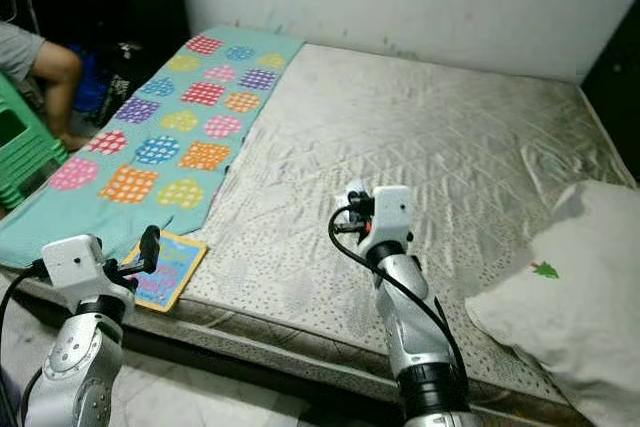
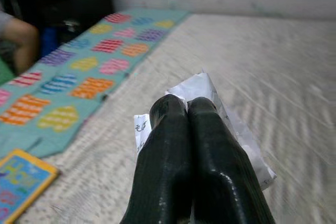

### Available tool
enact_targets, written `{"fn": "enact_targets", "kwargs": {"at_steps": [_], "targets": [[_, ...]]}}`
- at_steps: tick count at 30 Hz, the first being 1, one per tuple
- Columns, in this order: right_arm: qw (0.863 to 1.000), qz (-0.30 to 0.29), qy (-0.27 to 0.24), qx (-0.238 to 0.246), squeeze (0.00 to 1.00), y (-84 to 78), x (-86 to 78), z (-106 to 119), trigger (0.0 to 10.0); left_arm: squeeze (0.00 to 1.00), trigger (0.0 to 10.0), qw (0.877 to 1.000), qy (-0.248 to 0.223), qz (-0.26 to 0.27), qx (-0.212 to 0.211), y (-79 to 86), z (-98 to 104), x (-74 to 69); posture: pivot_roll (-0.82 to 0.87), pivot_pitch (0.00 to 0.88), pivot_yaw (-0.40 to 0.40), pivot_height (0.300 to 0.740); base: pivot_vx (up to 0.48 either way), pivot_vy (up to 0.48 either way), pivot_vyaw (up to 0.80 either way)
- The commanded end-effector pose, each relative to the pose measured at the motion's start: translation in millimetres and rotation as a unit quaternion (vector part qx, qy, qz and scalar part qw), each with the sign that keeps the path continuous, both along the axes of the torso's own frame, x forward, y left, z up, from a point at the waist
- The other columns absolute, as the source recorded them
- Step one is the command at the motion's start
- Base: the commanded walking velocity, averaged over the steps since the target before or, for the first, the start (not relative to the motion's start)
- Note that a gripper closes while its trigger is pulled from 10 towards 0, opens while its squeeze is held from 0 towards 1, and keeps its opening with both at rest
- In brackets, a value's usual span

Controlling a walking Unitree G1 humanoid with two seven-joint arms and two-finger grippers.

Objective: Clean up the room

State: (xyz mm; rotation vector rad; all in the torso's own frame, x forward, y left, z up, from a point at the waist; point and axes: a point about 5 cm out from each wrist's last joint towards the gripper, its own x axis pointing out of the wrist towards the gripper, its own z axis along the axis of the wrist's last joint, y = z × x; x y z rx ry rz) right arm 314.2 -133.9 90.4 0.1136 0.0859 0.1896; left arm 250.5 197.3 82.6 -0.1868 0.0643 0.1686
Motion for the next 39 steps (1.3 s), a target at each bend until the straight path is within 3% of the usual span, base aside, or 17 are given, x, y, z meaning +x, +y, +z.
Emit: {"fn": "enact_targets", "kwargs": {"at_steps": [1, 18, 39], "targets": [[1.000, -0.019, -0.010, 0.000, 0.00, -8.3, -0.6, 5, 10.0, 0.00, 10.0, 1.000, 0.006, -0.015, -0.001, -2.6, -1, 4.0, -0.05, 0.000, -0.001, 0.740, 0.000, 0.000, -0.80], [0.999, -0.035, -0.006, 0.002, 0.00, -13.8, -9.7, 3, 10.0, 0.00, 10.0, 1.000, 0.008, -0.021, -0.005, -1.3, -1, 3.9, -0.07, 0.000, 0.023, 0.740, 0.000, 0.000, -0.79], [0.999, -0.048, -0.004, 0.002, 0.00, -19.2, -13.5, 4, 10.0, 0.00, 10.0, 0.999, 0.003, -0.042, -0.010, -5.7, 3, 7.8, -0.08, 0.000, 0.037, 0.740, 0.000, 0.000, 0.00]]}}
